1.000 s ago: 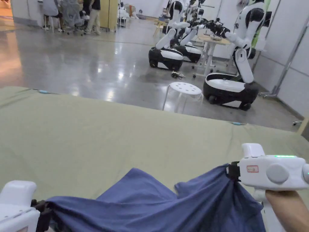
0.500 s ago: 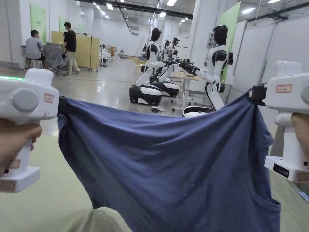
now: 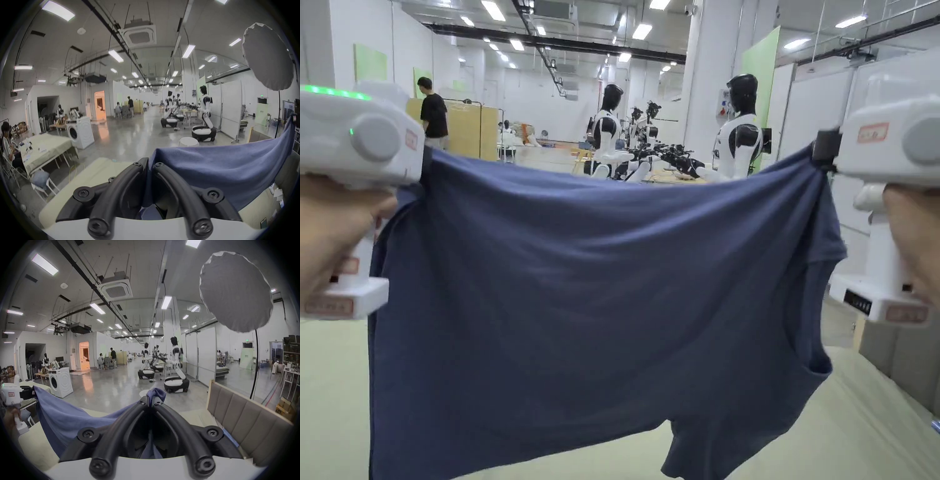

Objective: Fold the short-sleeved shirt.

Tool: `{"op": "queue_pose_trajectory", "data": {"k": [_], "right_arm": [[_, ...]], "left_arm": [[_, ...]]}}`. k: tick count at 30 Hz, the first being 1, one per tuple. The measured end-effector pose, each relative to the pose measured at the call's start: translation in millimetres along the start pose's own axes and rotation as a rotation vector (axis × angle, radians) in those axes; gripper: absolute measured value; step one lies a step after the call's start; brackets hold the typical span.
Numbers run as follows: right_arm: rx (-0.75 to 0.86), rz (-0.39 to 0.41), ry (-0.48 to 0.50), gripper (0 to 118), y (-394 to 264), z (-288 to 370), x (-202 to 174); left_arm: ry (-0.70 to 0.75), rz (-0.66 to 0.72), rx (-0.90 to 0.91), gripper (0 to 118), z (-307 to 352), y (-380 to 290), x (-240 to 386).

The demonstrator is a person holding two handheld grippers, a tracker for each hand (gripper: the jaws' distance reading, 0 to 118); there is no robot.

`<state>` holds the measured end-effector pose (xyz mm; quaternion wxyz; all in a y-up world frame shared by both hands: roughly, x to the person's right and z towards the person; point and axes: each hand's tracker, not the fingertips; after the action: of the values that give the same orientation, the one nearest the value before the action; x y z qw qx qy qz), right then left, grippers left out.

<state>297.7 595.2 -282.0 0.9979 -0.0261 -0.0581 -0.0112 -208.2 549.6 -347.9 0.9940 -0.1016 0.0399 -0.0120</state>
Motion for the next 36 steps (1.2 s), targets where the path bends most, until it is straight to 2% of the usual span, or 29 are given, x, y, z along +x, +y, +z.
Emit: {"op": "queue_pose_trajectory", "data": {"k": [5,7,10,13,16,19,20,24,27,30,31,32,33,34,35,36], "right_arm": [[-0.105,-0.007,-0.05,2,-89,-27,-2],[-0.102,-0.023,-0.026,2,-99,-19,1],[-0.095,0.0,-0.007,2,-98,-1,6],[-0.088,0.009,0.003,2,-99,30,12],[-0.108,0.01,0.026,2,-114,76,18],[-0.158,0.058,0.039,2,-146,133,19],[-0.19,0.074,0.052,2,-164,150,21],[-0.328,0.046,0.085,2,-263,208,31],[-0.501,0.041,0.124,2,-348,244,29],[-0.687,0.075,0.078,2,-428,257,31],[-0.713,0.069,0.067,2,-446,258,32],[-0.698,0.052,0.061,8,-452,259,34],[-0.67,0.041,0.056,26,-453,261,37],[-0.644,0.034,0.049,56,-452,259,39],[-0.617,0.028,0.045,100,-444,260,40],[-0.594,0.016,0.056,114,-435,263,41]], "left_arm": [[-0.018,0.097,-0.1,7,-23,-83,-2],[-0.038,0.109,-0.089,7,-14,-95,-4],[-0.057,0.076,-0.104,7,0,-99,-7],[-0.089,0.091,-0.113,7,32,-110,-13],[-0.086,0.012,-0.147,7,71,-139,-15],[-0.096,-0.007,-0.19,7,110,-182,-26],[-0.111,-0.008,-0.216,7,124,-201,-30],[-0.14,-0.011,-0.341,7,180,-291,-50],[-0.147,-0.003,-0.487,7,208,-364,-65],[-0.155,0.084,-0.653,7,215,-423,-77],[-0.173,0.057,-0.67,9,216,-435,-76],[-0.187,0.034,-0.67,27,217,-441,-74],[-0.225,0.008,-0.607,57,222,-442,-73],[-0.222,-0.024,-0.524,88,230,-439,-72],[-0.212,-0.04,-0.467,105,238,-430,-72],[-0.187,-0.04,-0.429,104,245,-419,-71]]}}
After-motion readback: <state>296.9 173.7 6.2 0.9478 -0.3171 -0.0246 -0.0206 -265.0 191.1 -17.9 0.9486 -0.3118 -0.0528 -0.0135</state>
